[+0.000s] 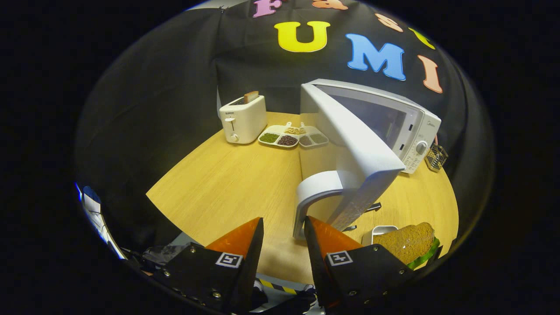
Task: Open the microwave, put the food inside, and close the microwave door.
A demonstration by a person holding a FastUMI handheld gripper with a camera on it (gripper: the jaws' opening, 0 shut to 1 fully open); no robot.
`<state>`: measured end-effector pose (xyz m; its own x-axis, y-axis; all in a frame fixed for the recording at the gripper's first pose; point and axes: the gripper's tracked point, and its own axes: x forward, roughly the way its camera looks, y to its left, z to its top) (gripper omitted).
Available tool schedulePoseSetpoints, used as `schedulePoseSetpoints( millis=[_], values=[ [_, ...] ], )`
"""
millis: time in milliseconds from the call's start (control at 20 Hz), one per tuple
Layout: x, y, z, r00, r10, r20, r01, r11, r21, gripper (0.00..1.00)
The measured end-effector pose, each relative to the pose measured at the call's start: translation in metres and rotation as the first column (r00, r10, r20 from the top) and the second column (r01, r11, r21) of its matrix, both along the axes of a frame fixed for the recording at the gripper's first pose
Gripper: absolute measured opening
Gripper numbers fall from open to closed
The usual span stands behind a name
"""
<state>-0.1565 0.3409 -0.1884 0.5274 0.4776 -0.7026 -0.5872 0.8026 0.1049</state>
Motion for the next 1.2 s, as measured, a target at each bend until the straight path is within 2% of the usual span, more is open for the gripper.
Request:
schedulePoseSetpoints(
  millis=[400, 750, 950, 1100, 1150, 1200],
  values=[
    [-0.02, 0.029, 0.003, 0.996, 0.085, -0.018, -0.085, 0.996, 0.015, 0.56],
    [-0.034, 0.065, 0.013, 0.981, 0.193, -0.024, -0.189, 0.975, 0.116, 0.56],
    [-0.05, 0.091, 0.039, 0.955, 0.296, 0.011, -0.289, 0.925, 0.248, 0.56],
    [-0.066, 0.103, 0.072, 0.927, 0.374, 0.039, -0.362, 0.859, 0.362, 0.58],
    [-0.07, 0.103, 0.084, 0.92, 0.389, 0.048, -0.376, 0.842, 0.386, 0.74],
    [-0.07, 0.104, 0.091, 0.915, 0.397, 0.063, -0.387, 0.829, 0.404, 0.77]
  ],
)
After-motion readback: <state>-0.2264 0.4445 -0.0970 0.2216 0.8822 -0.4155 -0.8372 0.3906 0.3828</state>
